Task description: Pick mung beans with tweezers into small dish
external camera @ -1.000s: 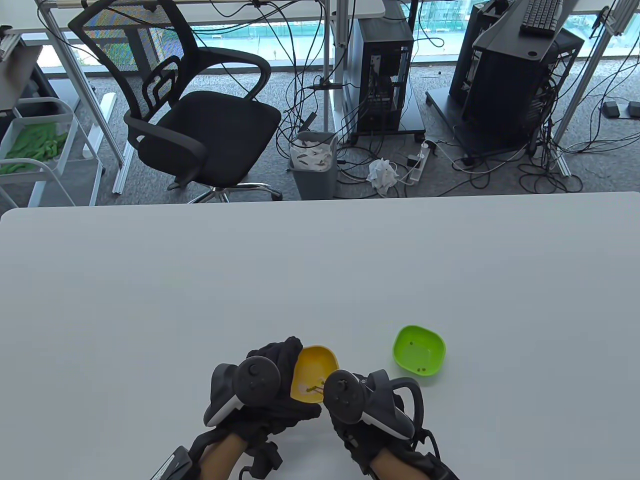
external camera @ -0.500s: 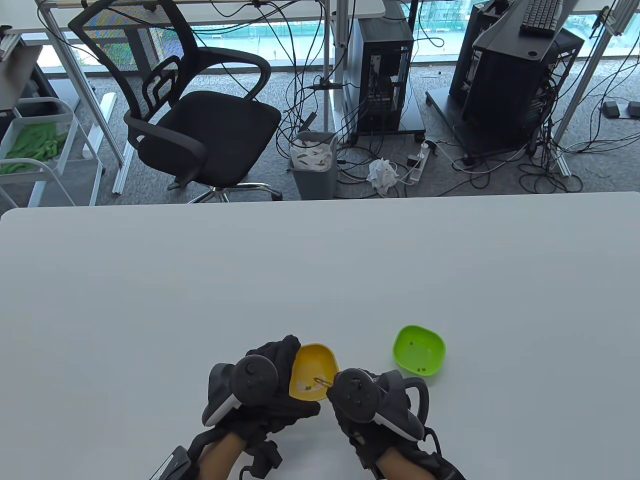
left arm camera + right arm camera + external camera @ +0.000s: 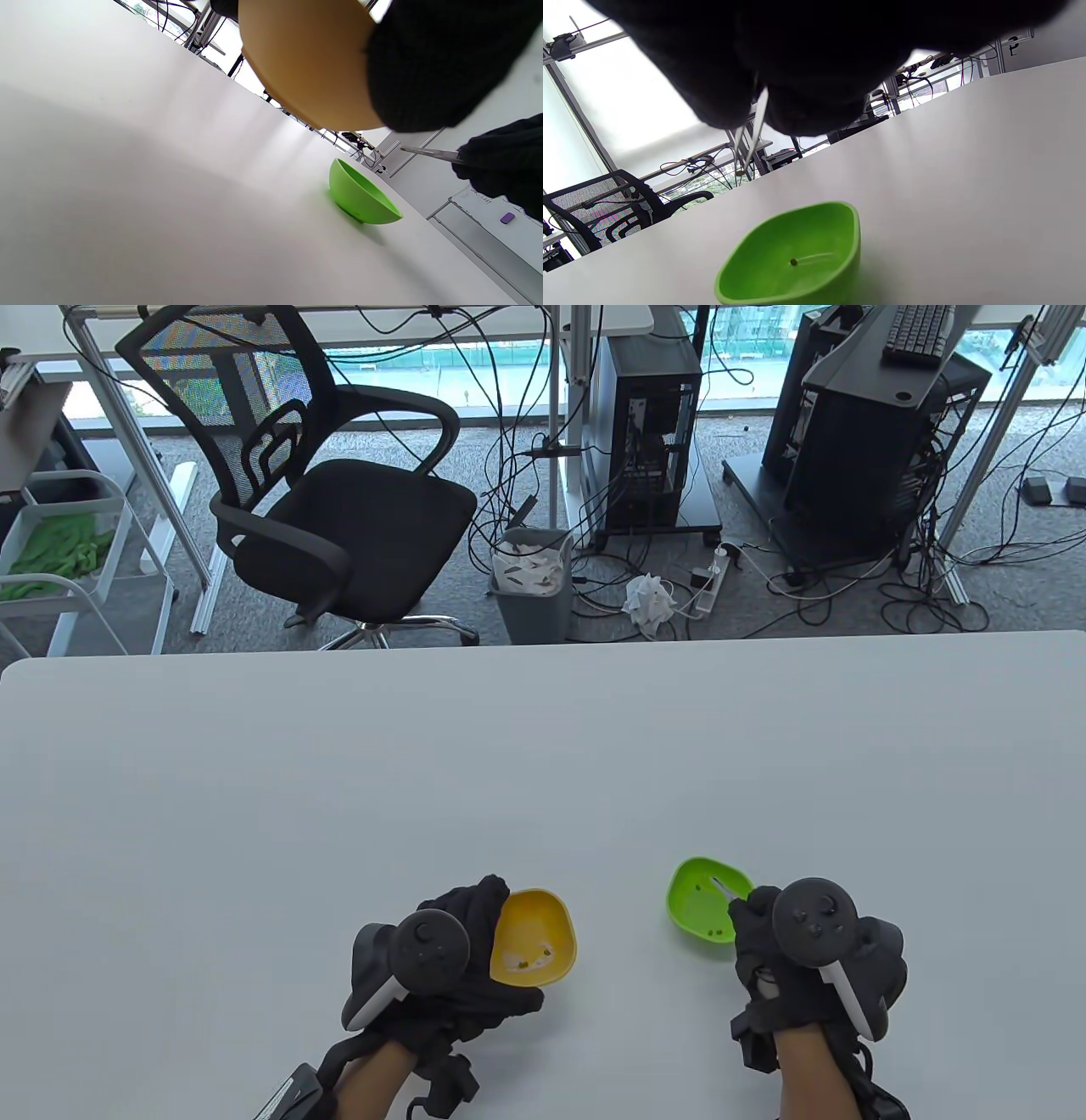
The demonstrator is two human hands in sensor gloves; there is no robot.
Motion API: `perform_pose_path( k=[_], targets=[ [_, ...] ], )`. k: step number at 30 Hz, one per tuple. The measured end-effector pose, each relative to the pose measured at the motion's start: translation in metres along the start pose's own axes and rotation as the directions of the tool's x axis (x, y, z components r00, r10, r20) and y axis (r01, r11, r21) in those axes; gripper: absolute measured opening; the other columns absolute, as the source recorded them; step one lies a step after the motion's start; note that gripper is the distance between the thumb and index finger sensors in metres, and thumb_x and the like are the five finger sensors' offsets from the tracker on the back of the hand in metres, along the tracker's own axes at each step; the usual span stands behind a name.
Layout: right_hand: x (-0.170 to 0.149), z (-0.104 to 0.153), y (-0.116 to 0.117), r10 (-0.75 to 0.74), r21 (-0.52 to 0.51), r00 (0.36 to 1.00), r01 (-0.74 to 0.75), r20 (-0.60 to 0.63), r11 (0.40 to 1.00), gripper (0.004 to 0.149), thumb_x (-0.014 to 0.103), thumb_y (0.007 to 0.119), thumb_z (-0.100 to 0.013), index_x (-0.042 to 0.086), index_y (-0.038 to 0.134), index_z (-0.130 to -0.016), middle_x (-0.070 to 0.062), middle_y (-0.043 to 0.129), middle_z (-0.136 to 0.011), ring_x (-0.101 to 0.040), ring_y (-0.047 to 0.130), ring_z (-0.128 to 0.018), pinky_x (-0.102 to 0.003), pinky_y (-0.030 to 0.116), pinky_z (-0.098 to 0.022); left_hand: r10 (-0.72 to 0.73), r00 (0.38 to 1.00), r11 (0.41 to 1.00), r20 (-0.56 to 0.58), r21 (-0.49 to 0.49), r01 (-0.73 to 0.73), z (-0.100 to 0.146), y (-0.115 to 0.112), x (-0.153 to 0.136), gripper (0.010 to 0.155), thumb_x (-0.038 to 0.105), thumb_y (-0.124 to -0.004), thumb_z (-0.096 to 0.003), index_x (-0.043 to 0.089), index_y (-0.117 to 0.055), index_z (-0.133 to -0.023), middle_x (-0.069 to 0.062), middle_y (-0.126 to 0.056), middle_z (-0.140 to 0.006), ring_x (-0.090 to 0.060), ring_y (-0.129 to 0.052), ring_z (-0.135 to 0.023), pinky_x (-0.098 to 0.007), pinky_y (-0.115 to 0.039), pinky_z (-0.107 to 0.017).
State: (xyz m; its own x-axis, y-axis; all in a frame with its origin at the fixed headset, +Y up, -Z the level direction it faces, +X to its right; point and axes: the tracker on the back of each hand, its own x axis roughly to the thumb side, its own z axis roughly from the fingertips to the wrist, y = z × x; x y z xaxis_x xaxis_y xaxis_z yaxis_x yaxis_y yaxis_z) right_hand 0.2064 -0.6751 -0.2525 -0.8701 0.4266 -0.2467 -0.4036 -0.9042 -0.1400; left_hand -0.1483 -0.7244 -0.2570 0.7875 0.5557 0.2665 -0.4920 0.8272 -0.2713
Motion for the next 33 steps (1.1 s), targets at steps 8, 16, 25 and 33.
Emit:
perform_pose_path(
  k=[8, 16, 25, 33],
  targets=[
    [-0.0041, -0.0051, 0.0112, 0.005, 0.037, 1.000, -0.005, -0.015, 0.999, 0.035, 0.031, 0.091, -0.046, 0.004, 0.099, -0.066, -0.015, 0.099, -0.046, -0.009, 0.093, -0.020, -0.029, 0.087, -0.013, 0.010, 1.000, 1.000, 0.000, 0.013, -0.010, 0.0021, 0.0030, -0.0015, 0.121, 0.065, -0.098, -0.0327, 0.013, -0.024, -0.114, -0.013, -0.037, -0.117, -0.045, -0.036, -0.110, -0.068, -0.022, -0.077],
    [-0.0055, -0.0057, 0.0126, -0.002, 0.045, 1.000, 0.004, -0.024, 0.999, 0.035, 0.032, 0.090, -0.046, 0.004, 0.099, -0.066, -0.015, 0.099, -0.046, -0.009, 0.093, -0.020, -0.029, 0.087, -0.013, 0.009, 1.000, 1.000, 0.000, 0.015, -0.009, 0.0025, 0.0033, -0.0020, 0.121, 0.065, -0.098, -0.0327, 0.012, -0.024, -0.114, -0.013, -0.037, -0.117, -0.045, -0.037, -0.110, -0.068, -0.023, -0.077],
    [-0.0060, -0.0053, 0.0126, -0.010, 0.046, 1.000, 0.011, -0.028, 0.999, 0.035, 0.032, 0.090, -0.046, 0.004, 0.098, -0.067, -0.015, 0.099, -0.047, -0.009, 0.093, -0.021, -0.029, 0.087, -0.014, 0.008, 1.000, 1.000, 0.001, 0.013, -0.008, 0.0025, 0.0033, -0.0020, 0.121, 0.064, -0.098, -0.0327, 0.012, -0.024, -0.114, -0.013, -0.037, -0.117, -0.045, -0.036, -0.110, -0.068, -0.023, -0.077],
    [-0.0058, -0.0054, 0.0127, -0.014, 0.042, 1.000, 0.015, -0.021, 0.999, 0.035, 0.032, 0.090, -0.046, 0.004, 0.098, -0.067, -0.015, 0.099, -0.047, -0.009, 0.093, -0.021, -0.029, 0.087, -0.014, 0.007, 1.000, 1.000, 0.001, 0.013, -0.007, 0.0026, 0.0033, -0.0020, 0.121, 0.064, -0.098, -0.0328, 0.012, -0.024, -0.114, -0.013, -0.037, -0.117, -0.045, -0.037, -0.110, -0.068, -0.023, -0.077]
  ],
)
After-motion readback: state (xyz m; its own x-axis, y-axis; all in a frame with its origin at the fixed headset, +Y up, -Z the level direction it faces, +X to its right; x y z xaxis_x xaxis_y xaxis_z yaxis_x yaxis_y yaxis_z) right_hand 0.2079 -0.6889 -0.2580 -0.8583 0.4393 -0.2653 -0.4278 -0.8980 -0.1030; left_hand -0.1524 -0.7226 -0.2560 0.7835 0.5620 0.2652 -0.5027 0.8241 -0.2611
